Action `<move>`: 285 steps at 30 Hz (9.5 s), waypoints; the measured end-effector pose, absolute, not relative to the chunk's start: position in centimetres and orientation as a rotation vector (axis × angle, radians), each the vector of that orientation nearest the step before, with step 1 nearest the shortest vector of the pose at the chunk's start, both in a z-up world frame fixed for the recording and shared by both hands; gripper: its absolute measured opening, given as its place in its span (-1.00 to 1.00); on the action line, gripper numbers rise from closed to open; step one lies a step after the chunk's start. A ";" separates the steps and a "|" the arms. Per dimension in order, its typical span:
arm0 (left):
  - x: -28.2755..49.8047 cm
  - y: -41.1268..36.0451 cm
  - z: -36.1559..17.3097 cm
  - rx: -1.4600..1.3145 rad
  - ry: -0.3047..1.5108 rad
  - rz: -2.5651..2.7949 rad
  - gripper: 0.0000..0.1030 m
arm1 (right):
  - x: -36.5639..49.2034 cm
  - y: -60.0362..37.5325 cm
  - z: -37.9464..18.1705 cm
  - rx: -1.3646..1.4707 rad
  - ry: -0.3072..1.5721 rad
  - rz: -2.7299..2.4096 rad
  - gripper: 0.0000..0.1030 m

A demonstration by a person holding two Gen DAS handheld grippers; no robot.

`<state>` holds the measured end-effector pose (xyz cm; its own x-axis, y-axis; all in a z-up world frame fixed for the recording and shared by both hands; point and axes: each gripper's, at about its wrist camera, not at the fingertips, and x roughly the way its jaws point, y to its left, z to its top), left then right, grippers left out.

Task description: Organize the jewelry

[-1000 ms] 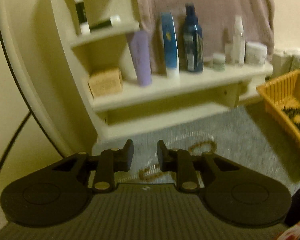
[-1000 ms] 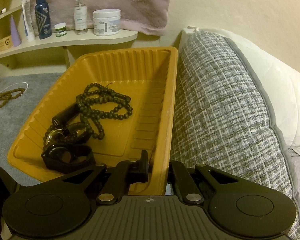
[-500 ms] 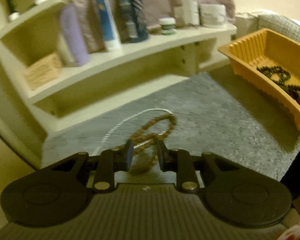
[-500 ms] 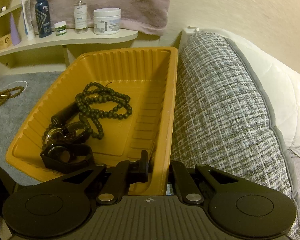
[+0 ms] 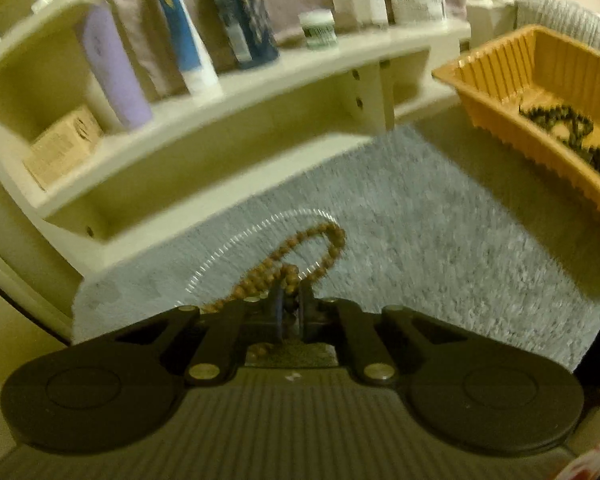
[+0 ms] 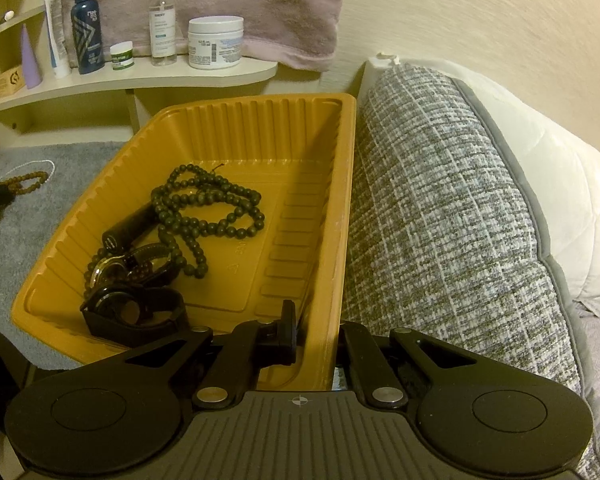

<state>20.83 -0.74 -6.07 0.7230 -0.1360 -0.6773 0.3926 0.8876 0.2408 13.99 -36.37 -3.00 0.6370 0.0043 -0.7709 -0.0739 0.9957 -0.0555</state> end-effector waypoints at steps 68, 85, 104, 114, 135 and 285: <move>18.6 -19.1 13.2 0.242 0.444 -0.899 -0.89 | 13.9 -36.3 -2.4 -0.099 0.859 0.052 -0.92; 20.5 -18.7 9.5 0.231 0.572 -0.870 -0.63 | 13.8 -36.3 -2.5 -0.095 0.860 0.050 -0.92; 23.6 3.6 3.4 0.247 0.621 -0.275 -0.49 | 14.1 -36.4 -2.8 -0.087 0.872 0.045 -0.92; 23.8 6.7 -3.6 0.311 0.680 -0.238 -0.49 | 14.3 -36.5 -3.0 -0.087 0.880 0.042 -0.92; 27.7 4.2 -8.4 0.411 0.749 -0.374 -0.88 | 14.6 -36.6 -3.2 -0.083 0.901 0.036 -0.91; 1.8 -3.3 2.0 -0.033 0.751 -0.128 0.99 | 2.5 -27.0 2.7 0.142 0.808 0.167 0.66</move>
